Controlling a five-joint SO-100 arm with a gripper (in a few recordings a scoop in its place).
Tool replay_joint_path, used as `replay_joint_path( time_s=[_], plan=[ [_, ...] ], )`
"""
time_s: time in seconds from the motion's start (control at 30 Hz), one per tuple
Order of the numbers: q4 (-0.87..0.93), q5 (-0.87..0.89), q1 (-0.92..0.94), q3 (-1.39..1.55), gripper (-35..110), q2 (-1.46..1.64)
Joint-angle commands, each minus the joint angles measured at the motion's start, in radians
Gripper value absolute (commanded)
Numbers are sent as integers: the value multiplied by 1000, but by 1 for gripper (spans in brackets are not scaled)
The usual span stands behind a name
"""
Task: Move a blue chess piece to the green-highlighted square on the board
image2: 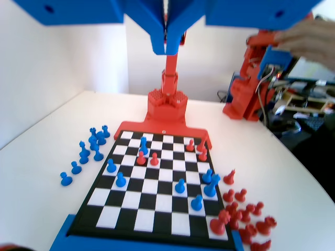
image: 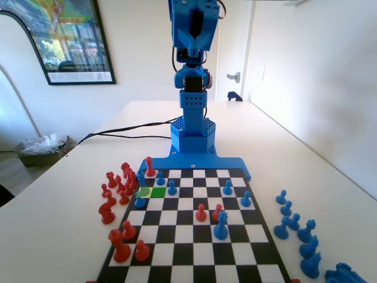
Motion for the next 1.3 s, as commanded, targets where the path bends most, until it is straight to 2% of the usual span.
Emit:
replay_joint_path(
  time_s=[0.0, 0.3, 0.67, 1.27],
  plan=[
    [-14, 15, 11, -60, 1, -86],
    [-23, 29, 55, -219, 1, -330],
    [-75, -8, 224, -405, 4, -741],
    [-235, -411, 486, -360, 9, -1097]
  ],
)
